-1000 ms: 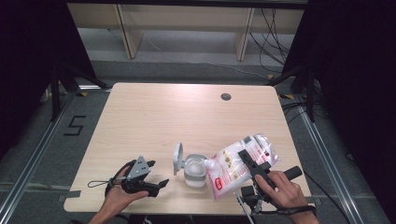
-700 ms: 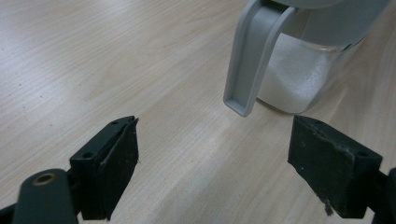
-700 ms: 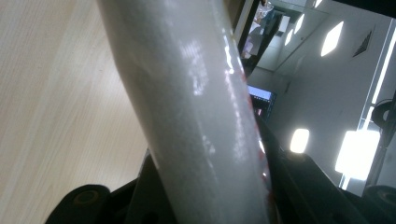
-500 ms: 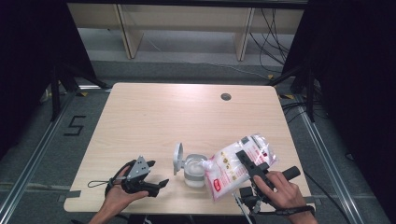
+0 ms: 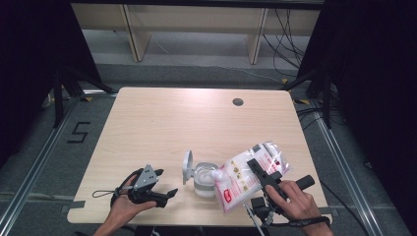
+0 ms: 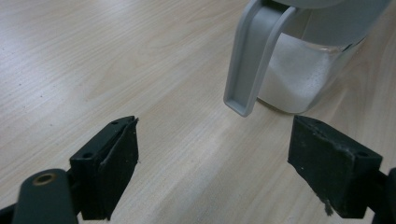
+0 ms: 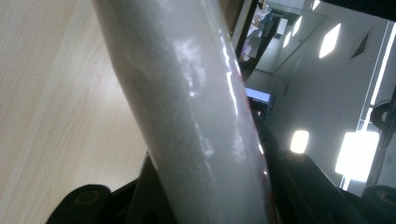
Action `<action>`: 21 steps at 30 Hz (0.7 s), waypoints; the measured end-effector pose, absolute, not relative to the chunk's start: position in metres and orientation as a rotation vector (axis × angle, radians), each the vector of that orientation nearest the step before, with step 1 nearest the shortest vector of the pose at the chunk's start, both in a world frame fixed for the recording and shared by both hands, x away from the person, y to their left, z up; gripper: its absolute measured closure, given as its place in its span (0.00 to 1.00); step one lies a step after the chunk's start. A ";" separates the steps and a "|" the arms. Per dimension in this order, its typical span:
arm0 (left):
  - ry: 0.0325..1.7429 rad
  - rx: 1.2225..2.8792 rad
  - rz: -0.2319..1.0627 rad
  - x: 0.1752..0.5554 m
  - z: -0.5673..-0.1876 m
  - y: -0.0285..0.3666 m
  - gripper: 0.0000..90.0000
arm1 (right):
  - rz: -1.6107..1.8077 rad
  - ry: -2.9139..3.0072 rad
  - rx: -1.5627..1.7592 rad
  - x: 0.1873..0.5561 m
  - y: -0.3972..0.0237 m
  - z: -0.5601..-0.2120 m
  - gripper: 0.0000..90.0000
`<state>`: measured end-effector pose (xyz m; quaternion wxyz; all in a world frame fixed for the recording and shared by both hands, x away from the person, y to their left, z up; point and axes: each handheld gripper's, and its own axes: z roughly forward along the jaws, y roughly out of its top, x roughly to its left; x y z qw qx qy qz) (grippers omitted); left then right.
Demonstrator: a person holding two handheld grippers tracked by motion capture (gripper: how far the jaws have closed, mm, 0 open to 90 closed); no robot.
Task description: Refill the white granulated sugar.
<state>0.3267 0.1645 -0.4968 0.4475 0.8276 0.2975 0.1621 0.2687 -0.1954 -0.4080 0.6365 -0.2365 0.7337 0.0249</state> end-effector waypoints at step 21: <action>0.736 2.050 0.402 0.327 -0.497 0.164 0.18 | 0.063 1.664 -0.568 0.270 -0.196 -0.405 0.79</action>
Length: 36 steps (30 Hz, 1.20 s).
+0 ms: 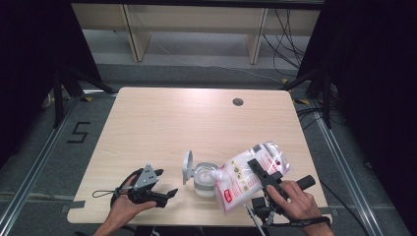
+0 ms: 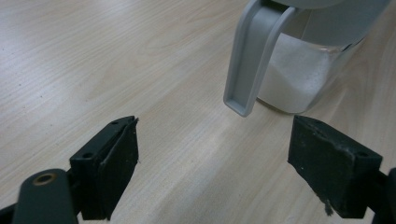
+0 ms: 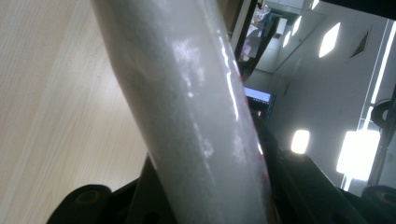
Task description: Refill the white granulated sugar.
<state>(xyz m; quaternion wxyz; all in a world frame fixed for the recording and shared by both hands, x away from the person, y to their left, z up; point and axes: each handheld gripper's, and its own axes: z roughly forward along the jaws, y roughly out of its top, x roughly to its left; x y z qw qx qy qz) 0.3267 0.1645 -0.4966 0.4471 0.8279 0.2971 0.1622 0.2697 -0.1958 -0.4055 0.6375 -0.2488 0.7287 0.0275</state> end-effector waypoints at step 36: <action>0.758 2.033 0.393 0.326 -0.497 0.164 0.18 | 0.093 1.684 -0.516 0.268 -0.196 -0.407 0.80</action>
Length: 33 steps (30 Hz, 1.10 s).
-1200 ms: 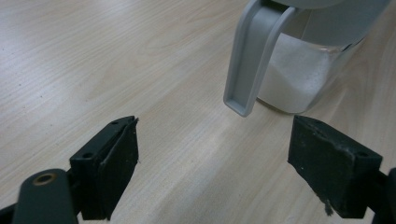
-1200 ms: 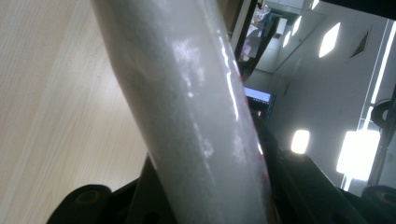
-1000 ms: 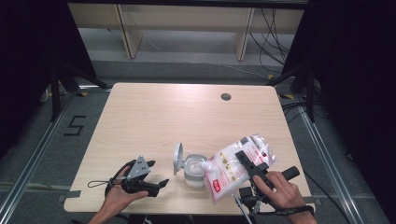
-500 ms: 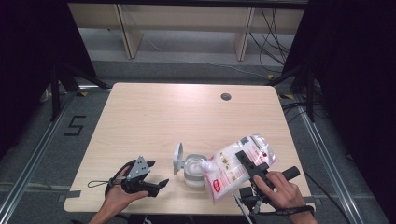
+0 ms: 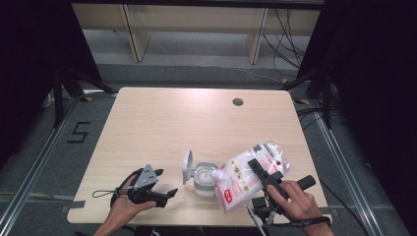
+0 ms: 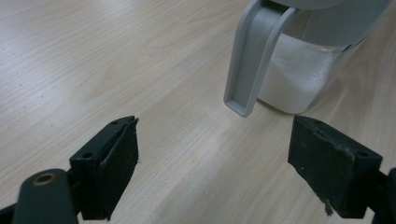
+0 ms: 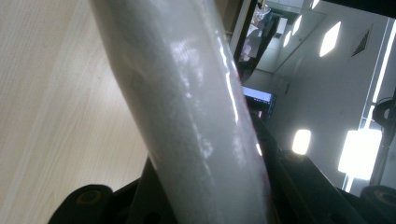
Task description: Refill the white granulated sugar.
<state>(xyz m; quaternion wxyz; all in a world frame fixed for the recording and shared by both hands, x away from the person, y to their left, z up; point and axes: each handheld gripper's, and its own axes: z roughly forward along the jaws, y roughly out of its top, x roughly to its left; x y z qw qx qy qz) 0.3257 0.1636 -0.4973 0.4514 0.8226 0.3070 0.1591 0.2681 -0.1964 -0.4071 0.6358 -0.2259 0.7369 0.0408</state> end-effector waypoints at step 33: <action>0.762 2.035 0.394 0.326 -0.497 0.164 0.18 | 0.101 1.682 -0.530 0.270 -0.200 -0.403 0.81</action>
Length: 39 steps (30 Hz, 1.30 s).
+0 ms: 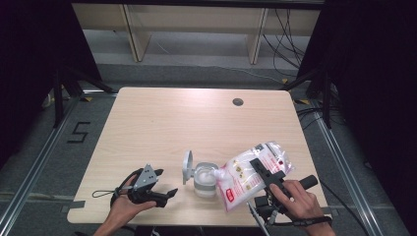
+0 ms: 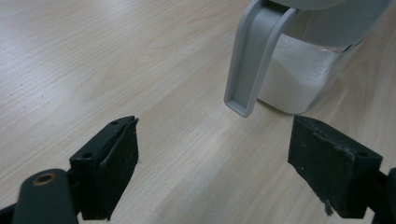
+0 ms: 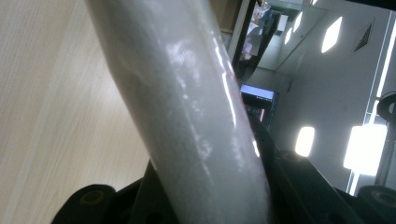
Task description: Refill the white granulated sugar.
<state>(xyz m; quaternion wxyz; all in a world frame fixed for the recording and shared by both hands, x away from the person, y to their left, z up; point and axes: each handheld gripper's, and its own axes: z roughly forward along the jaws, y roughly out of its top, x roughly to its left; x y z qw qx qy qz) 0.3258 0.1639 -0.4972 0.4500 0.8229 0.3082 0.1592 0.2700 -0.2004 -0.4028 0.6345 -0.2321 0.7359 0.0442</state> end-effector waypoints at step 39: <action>0.761 2.035 0.394 0.326 -0.497 0.164 0.18 | 0.127 1.703 -0.480 0.269 -0.201 -0.407 0.82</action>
